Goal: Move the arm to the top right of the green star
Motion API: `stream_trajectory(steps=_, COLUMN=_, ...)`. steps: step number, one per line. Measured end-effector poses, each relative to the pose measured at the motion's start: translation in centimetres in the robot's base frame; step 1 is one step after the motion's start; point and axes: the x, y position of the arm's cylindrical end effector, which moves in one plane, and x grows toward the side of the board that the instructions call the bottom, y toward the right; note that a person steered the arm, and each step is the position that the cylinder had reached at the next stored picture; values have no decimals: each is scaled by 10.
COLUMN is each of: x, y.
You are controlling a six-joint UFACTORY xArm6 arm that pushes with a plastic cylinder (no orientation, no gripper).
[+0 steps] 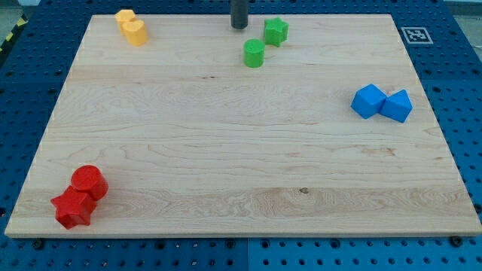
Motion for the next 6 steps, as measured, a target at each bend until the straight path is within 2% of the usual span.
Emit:
stream_trajectory(steps=2, x=-4, y=66)
stream_trajectory(steps=5, x=28, y=109)
stream_trajectory(steps=6, x=17, y=110)
